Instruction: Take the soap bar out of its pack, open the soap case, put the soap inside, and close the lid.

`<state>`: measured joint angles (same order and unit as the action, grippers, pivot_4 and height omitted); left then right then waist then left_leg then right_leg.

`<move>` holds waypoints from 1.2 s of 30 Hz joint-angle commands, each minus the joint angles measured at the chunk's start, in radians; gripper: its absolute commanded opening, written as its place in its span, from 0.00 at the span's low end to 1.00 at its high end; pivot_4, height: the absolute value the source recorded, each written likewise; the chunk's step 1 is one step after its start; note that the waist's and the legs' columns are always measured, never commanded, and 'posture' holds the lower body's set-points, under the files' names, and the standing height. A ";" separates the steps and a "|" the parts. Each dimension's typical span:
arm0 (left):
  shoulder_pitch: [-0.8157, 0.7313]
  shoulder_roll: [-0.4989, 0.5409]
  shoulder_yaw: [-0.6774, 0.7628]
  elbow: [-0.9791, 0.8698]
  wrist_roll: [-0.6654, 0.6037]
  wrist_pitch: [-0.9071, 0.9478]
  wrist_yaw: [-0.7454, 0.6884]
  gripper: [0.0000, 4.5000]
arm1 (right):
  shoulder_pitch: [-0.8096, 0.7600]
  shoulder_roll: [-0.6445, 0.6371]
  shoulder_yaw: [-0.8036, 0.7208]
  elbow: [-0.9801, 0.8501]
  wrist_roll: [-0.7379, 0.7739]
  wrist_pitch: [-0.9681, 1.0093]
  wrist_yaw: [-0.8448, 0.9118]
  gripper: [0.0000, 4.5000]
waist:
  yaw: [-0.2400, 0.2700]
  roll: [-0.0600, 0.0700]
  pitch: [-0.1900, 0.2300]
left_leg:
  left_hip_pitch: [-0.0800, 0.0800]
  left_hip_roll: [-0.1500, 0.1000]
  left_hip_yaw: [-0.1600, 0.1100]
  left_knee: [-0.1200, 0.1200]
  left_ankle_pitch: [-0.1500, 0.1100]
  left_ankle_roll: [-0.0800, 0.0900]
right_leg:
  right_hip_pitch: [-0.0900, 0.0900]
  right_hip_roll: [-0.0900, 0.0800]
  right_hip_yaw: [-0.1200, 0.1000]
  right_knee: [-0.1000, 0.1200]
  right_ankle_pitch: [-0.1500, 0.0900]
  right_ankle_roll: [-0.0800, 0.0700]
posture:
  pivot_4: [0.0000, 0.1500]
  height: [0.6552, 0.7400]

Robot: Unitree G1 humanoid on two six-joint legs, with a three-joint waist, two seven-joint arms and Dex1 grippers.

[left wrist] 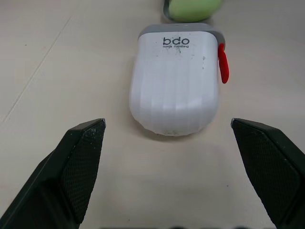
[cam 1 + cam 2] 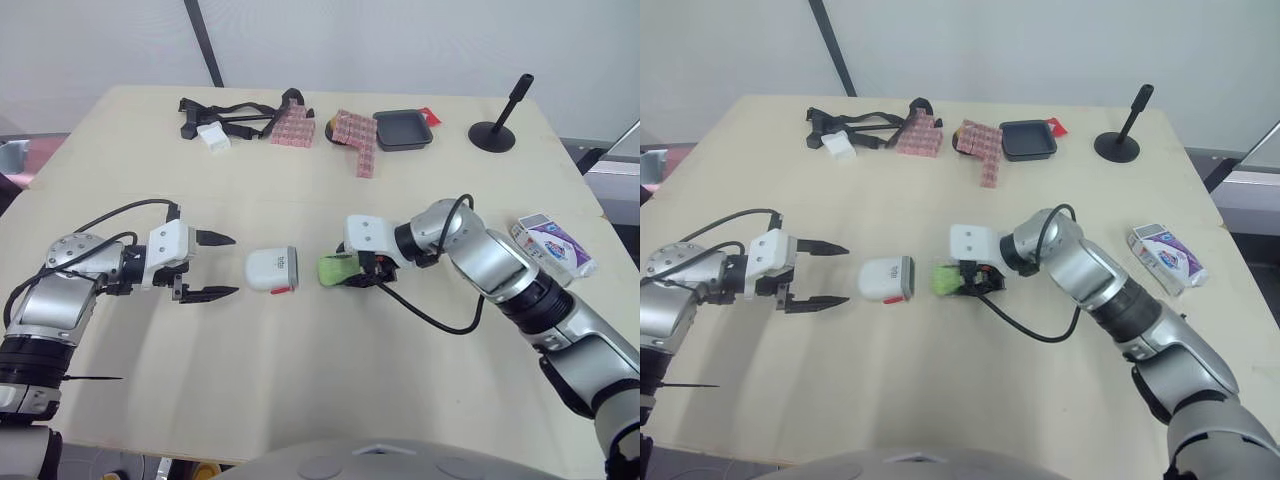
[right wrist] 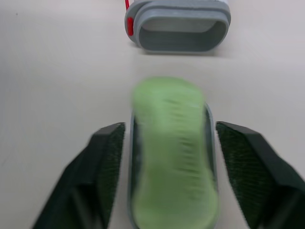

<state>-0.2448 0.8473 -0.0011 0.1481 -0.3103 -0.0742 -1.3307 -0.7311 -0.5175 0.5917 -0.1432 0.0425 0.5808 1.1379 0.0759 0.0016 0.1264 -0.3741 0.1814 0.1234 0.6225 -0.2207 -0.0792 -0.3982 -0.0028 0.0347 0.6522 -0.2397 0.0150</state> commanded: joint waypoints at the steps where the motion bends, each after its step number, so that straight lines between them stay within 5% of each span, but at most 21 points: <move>1: 0.001 0.017 0.033 -0.013 0.000 -0.017 0.005 1.00 | -0.018 0.003 -0.011 -0.011 -0.010 -0.017 0.004 0.99 | 0.001 0.000 0.000 | 0.000 0.000 0.000 0.000 0.000 0.000 | 0.000 0.000 0.000 0.000 0.000 0.000 | 1.00 1.00; 9: -0.033 -0.006 0.012 -0.005 0.006 -0.021 0.007 1.00 | 0.021 -0.059 -0.129 -0.094 0.028 0.018 -0.016 0.99 | 0.005 0.000 0.000 | 0.000 0.000 0.000 0.000 0.000 0.000 | 0.000 0.000 0.000 0.000 0.000 0.000 | 1.00 1.00; 18: -0.080 -0.078 0.005 -0.021 -0.048 0.043 0.006 1.00 | 0.320 -0.029 -0.517 -0.323 0.336 -0.002 -0.094 0.99 | 0.007 0.000 0.000 | 0.000 0.001 0.000 0.000 0.000 0.000 | 0.000 0.000 0.001 0.000 0.000 0.000 | 1.00 1.00; 36: -0.121 -0.145 -0.079 0.049 0.046 -0.005 -0.013 1.00 | 0.439 -0.073 -0.527 -0.374 0.404 -0.010 -0.168 0.99 | 0.002 -0.001 0.000 | 0.001 0.000 0.000 0.000 0.000 0.000 | 0.001 0.000 0.001 -0.003 0.000 0.000 | 1.00 1.00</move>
<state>-0.3460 0.7010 -0.0696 0.1861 -0.2875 -0.0424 -1.3398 -0.2857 -0.5874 0.0719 -0.4977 0.4325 0.5907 0.9798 0.0778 0.0011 0.1260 -0.3731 0.1813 0.1238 0.6226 -0.2202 -0.0788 -0.3975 -0.0033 0.0361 0.6491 -0.2397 0.0148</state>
